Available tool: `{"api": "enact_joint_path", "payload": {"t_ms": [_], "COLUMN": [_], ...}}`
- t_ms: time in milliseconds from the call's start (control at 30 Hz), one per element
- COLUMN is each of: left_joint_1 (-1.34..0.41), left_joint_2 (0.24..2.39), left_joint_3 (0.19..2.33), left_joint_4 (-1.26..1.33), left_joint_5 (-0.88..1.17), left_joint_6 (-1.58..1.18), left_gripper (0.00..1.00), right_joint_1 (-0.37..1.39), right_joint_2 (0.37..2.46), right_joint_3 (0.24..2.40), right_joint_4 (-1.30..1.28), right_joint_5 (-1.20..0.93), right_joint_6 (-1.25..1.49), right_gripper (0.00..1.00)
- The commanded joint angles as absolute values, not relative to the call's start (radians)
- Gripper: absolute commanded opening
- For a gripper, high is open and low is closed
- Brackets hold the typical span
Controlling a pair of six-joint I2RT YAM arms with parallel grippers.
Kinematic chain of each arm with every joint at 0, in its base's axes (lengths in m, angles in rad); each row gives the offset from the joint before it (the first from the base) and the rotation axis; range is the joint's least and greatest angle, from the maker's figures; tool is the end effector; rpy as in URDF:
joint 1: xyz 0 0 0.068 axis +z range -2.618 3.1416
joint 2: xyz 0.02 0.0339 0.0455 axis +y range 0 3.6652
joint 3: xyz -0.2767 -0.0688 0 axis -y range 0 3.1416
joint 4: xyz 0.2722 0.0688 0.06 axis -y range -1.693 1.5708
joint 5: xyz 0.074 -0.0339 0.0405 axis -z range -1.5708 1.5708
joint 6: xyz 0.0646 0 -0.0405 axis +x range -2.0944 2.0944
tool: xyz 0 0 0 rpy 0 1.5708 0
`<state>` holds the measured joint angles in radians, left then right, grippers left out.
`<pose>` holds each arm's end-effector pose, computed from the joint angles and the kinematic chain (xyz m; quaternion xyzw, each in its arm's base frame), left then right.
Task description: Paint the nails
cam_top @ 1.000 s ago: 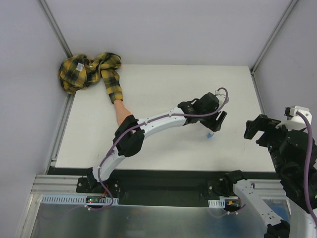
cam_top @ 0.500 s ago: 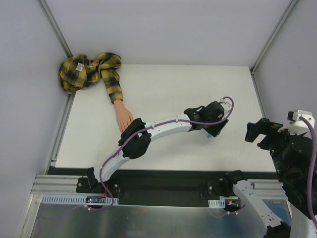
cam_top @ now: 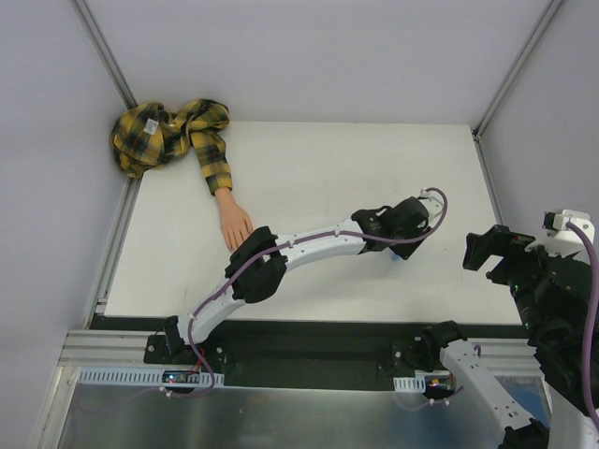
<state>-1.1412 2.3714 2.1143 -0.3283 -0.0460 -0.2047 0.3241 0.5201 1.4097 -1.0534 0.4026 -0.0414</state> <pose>0.2578 -0.5557 0.2184 0.3878 0.7909 -0.2789 0.3824 0.0425 -0.0124 0.4785 -0.0086 0.7582 -0.0617 0.6490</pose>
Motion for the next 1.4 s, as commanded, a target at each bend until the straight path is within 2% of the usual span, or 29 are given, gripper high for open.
{"api": "enact_joint_path", "payload": {"t_ms": [0,300,567,633,667,700,733,767,900,1000,1033,1100,1167,1200,1267,1300,1367], "left_joint_1": [-1.149,-1.15,-1.15,-1.149,-1.149,-1.149,-1.149,-1.149,-1.135,-1.079,-1.054,-0.979,-0.893,-0.87,-0.827,-0.822,-0.818], "left_joint_2": [2.379,2.393,2.399,2.398,2.398,2.396,2.393,2.39,2.294,2.084,1.972,1.863,1.708,1.612,1.522,1.444,1.372], "left_joint_3": [2.158,2.164,2.164,2.164,2.164,2.164,2.164,2.164,2.114,1.949,1.909,1.801,1.684,1.646,1.559,1.537,1.476], "left_joint_4": [-0.339,-0.345,-0.351,-0.353,-0.354,-0.356,-0.359,-0.364,-0.417,-0.417,-0.42,-0.459,-0.477,-0.5,-0.531,-0.572,-0.595], "left_joint_5": [-0.1,-0.091,-0.097,-0.098,-0.101,-0.104,-0.107,-0.109,-0.1,-0.008,0.112,0.213,0.395,0.453,0.533,0.538,0.545], "left_joint_6": [-0.178,-0.173,-0.164,-0.161,-0.16,-0.156,-0.156,-0.158,-0.173,-0.181,-0.175,-0.176,-0.178,-0.175,-0.146,-0.112,-0.092], "left_gripper": [0.4,0.34,0.34,0.29,0.24,0.11,0.03,0.0,0.0,0.0,0.0,0.0,0.0,0.0,0.0,0.0,0.0], "right_joint_1": [0.319,0.319,0.319,0.318,0.321,0.319,0.319,0.319,0.318,0.319,0.319,0.319,0.319,0.319,0.319,0.321,0.324], "right_joint_2": [0.511,0.512,0.511,0.512,0.512,0.514,0.514,0.517,0.567,0.592,0.598,0.597,0.612,0.623,0.669,0.682,0.719], "right_joint_3": [1.42,1.416,1.414,1.411,1.408,1.402,1.399,1.396,1.391,1.382,1.353,1.309,1.232,1.207,1.125,1.103,1.033], "right_joint_4": [-1.054,-1.058,-1.057,-1.057,-1.057,-1.054,-1.054,-1.052,-1.074,-1.069,-1.056,-0.977,-0.871,-0.833,-0.713,-0.675,-0.542], "right_joint_5": [0.39,0.383,0.382,0.382,0.379,0.379,0.377,0.374,0.344,0.264,0.215,0.152,-0.039,-0.208,-0.375,-0.543,-0.67], "right_joint_6": [-0.046,-0.043,-0.041,-0.041,-0.041,-0.041,-0.041,-0.041,-0.052,-0.063,-0.066,-0.086,-0.15,-0.182,-0.221,-0.262,-0.273], "right_gripper": [0.96,0.96,0.96,0.96,0.96,0.96,0.96,0.96,0.96,0.96,0.96,0.96,0.96,0.96,0.96,0.96,0.96]}}
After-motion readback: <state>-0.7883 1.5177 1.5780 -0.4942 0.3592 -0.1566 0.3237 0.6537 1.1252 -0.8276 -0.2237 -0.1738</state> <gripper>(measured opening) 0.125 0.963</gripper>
